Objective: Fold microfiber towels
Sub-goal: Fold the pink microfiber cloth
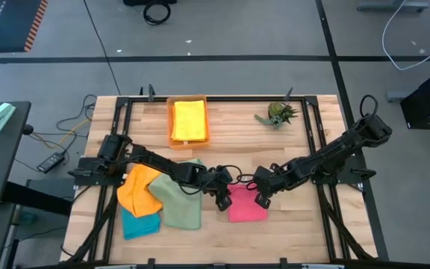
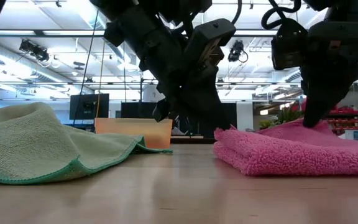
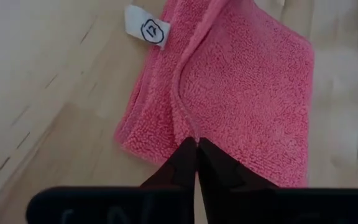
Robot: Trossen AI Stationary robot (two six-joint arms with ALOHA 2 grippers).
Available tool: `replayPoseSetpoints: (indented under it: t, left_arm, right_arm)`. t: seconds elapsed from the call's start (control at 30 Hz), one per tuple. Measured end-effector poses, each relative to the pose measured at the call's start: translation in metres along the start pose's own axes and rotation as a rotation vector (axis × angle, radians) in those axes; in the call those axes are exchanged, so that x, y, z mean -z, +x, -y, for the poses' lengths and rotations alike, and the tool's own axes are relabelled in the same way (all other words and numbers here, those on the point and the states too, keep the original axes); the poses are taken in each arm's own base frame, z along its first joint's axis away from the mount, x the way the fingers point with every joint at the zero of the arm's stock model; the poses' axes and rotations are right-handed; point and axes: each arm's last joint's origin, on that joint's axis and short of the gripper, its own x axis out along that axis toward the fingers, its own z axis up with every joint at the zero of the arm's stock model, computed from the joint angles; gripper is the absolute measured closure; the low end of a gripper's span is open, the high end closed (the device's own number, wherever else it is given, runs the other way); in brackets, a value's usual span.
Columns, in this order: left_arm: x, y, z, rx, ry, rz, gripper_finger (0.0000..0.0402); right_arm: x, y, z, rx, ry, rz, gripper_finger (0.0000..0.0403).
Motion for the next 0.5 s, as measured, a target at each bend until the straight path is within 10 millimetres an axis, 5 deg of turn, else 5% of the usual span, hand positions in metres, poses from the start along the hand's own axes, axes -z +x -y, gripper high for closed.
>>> replayPoseSetpoints:
  t: [0.33,0.5]
  left_arm:
    - [-0.019,-0.012,-0.011,-0.013,-0.027,0.047,0.0325]
    - [-0.038,-0.030,-0.019,-0.025,-0.039,0.086,0.0311]
  right_arm:
    - [-0.006,-0.038,0.018,-0.013,0.074,0.051,0.0274]
    - [-0.006,-0.045,0.009,-0.116,0.076,0.077,0.0320]
